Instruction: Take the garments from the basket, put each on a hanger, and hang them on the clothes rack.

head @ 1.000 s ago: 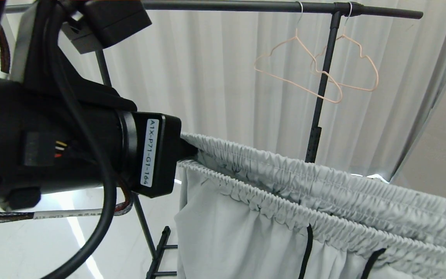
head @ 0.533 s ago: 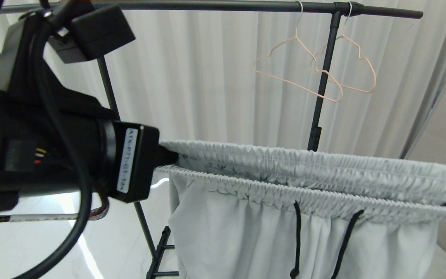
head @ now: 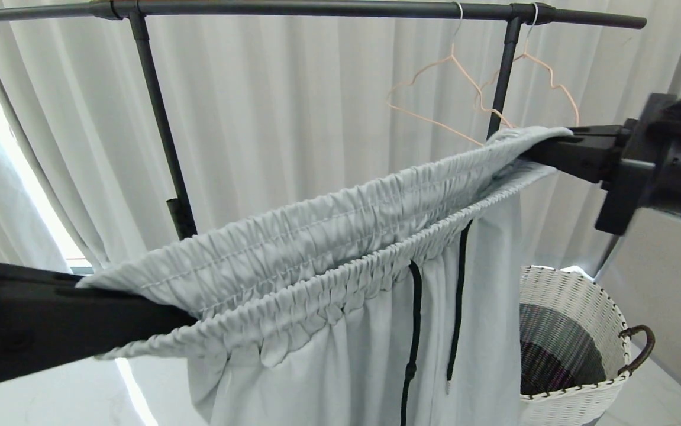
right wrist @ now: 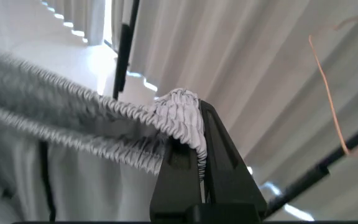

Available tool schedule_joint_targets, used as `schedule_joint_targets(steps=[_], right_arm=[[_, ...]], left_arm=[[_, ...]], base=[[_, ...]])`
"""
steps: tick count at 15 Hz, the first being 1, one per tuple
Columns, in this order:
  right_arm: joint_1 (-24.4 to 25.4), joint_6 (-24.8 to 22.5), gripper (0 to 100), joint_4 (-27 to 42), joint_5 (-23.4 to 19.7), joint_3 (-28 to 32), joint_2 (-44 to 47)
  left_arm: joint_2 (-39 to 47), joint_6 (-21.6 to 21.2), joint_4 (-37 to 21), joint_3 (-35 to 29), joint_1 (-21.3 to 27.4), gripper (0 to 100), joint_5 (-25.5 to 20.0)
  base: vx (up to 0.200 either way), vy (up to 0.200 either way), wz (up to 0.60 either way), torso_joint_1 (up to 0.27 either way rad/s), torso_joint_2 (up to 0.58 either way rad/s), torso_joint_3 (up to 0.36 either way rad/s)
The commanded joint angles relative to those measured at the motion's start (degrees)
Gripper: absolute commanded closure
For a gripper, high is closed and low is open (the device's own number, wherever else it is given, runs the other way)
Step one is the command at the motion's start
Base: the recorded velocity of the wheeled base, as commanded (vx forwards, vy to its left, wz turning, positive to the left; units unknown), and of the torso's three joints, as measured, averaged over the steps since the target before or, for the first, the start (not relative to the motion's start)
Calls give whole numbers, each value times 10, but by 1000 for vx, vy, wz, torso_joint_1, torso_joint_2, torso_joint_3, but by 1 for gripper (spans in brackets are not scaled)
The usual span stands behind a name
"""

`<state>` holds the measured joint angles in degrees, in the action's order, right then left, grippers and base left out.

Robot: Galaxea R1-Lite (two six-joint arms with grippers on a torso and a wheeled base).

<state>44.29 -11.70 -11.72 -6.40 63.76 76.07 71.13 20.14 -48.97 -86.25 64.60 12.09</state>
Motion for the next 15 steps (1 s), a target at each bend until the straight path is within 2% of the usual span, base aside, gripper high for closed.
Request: schedule_joint_targets(steps=[1, 3, 5, 7, 8, 9, 11, 13, 15], right_arm=[[16, -1, 100, -5, -1, 37, 66], [16, 0, 100, -5, 0, 38, 70], [10, 0, 100, -4, 3, 36, 64], [-28, -1, 100, 13, 4, 36, 44], [-53, -1, 100, 37, 4, 37, 28], [-79, -1, 100, 71, 3, 40, 6], [-106, -1, 100, 135, 0, 39, -42], [-105, 1, 100, 206, -4, 37, -90], [-62, 0, 100, 258, -14, 19, -130]], left_arm=[[-27, 2, 25, 6, 56, 100, -1], [-28, 2, 61, 29, 70, 100, 7], [-28, 0, 63, 42, 70, 100, 18], [-21, -21, 67, 40, 66, 100, 20], [-17, -41, 85, 39, 45, 100, 19], [-1, -64, 120, 42, 3, 100, 19], [30, -106, 155, 39, -55, 100, 19], [62, -119, 178, 35, -87, 100, 22], [92, -119, 240, 37, -87, 100, 49]], base=[[0, 0, 0, 0, 0, 0], [0, 0, 0, 0, 0, 0], [0, 0, 0, 0, 0, 0], [0, 0, 0, 0, 0, 0], [0, 0, 0, 0, 0, 0], [0, 0, 0, 0, 0, 0], [0, 0, 0, 0, 0, 0], [0, 0, 0, 0, 0, 0], [0, 0, 0, 0, 0, 0]])
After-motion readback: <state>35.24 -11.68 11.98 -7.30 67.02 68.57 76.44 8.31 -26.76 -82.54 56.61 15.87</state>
